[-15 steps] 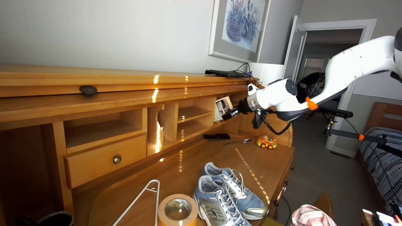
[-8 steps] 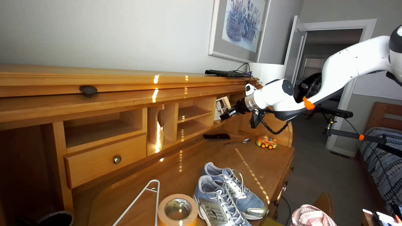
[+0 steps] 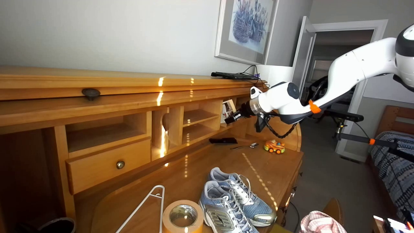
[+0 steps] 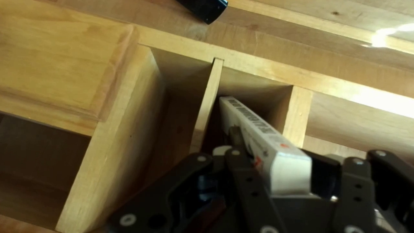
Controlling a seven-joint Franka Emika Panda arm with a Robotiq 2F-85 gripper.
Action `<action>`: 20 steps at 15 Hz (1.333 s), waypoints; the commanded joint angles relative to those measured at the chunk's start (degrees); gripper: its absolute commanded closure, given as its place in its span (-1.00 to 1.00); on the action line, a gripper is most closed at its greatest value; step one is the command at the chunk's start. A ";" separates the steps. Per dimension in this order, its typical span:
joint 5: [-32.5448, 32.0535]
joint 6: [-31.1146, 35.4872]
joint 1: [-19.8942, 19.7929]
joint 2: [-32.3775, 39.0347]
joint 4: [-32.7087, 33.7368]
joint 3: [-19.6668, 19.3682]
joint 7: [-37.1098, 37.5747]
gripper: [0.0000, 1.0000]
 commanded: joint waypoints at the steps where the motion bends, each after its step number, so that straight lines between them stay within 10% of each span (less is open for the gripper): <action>1: 0.56 -0.05 2.88 2.85 2.95 -1.18 -0.97 0.89; 20: 0.25 -0.57 6.49 5.61 6.97 -1.80 -0.73 0.89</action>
